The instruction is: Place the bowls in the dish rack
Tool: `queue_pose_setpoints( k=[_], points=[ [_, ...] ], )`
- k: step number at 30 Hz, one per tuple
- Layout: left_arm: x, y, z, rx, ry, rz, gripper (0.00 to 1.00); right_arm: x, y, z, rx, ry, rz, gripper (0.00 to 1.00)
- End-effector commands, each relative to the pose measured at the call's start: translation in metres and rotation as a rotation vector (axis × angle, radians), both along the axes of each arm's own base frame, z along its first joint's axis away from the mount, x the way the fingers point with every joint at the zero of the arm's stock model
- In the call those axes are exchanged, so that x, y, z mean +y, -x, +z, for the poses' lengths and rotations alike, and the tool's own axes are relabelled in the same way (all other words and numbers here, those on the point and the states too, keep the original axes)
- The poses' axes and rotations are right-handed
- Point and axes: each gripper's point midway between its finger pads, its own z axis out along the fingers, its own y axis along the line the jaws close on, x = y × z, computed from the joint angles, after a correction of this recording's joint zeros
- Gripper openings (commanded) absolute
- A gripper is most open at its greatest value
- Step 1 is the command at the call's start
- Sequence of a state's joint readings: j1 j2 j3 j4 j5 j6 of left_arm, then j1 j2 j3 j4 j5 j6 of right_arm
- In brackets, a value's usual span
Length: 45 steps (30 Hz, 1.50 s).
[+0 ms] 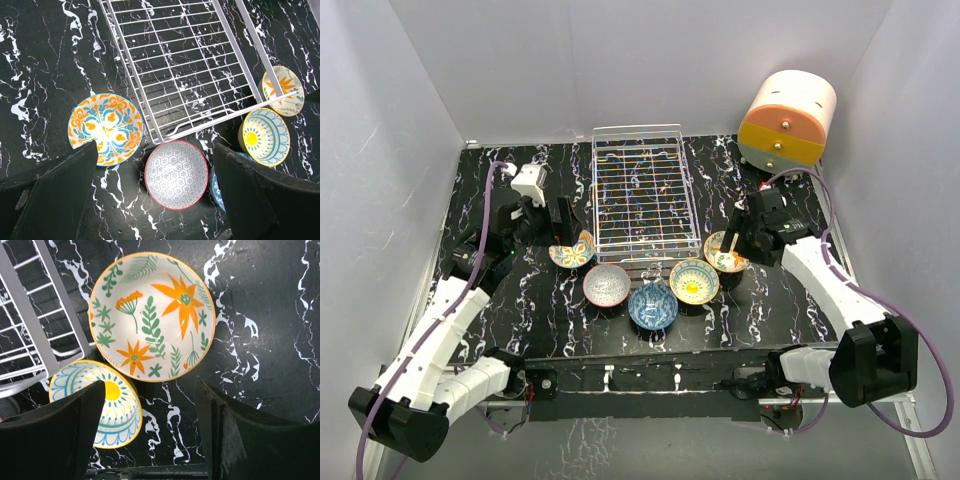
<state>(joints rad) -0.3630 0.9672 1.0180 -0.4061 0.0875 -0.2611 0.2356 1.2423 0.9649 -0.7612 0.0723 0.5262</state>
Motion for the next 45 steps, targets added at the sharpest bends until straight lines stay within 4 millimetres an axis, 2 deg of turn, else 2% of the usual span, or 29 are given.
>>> queue_pose_setpoints(
  k=[1, 4, 7, 13, 19, 24, 29, 38, 42, 45],
  points=[
    [-0.001, 0.007, 0.000, -0.005, 0.003, -0.018, 0.97, 0.010, 0.011, 0.007, -0.012, -0.020, 0.029, 0.74],
    [0.000, 0.005, -0.001, -0.004, -0.002, -0.012, 0.97, 0.024, 0.021, 0.014, -0.029, -0.002, 0.065, 0.74],
    [0.000, 0.004, -0.003, 0.003, -0.001, -0.009, 0.97, 0.038, 0.037, 0.012, -0.014, -0.024, 0.078, 0.74],
    [0.000, 0.003, -0.005, 0.009, 0.001, -0.003, 0.97, 0.044, 0.065, -0.012, 0.018, -0.061, 0.033, 0.72],
    [0.000, 0.004, -0.007, 0.020, -0.007, 0.001, 0.97, 0.049, 0.073, -0.020, 0.006, -0.094, 0.021, 0.67],
    [0.003, 0.002, -0.007, 0.023, -0.014, 0.011, 0.97, 0.068, 0.074, -0.001, -0.067, -0.082, 0.119, 0.66],
    [0.004, 0.002, -0.006, 0.024, -0.019, 0.019, 0.97, 0.101, 0.094, 0.011, -0.108, -0.093, 0.262, 0.66],
    [0.010, 0.003, -0.002, 0.020, -0.037, 0.041, 0.97, 0.185, 0.148, 0.032, -0.211, -0.123, 0.601, 0.66],
    [0.011, 0.003, 0.001, 0.016, -0.038, 0.046, 0.97, 0.216, 0.156, 0.026, -0.227, -0.039, 0.757, 0.67],
    [0.011, 0.005, 0.003, 0.016, -0.033, 0.048, 0.97, 0.231, 0.153, 0.014, -0.219, 0.019, 0.819, 0.68]
  ],
)
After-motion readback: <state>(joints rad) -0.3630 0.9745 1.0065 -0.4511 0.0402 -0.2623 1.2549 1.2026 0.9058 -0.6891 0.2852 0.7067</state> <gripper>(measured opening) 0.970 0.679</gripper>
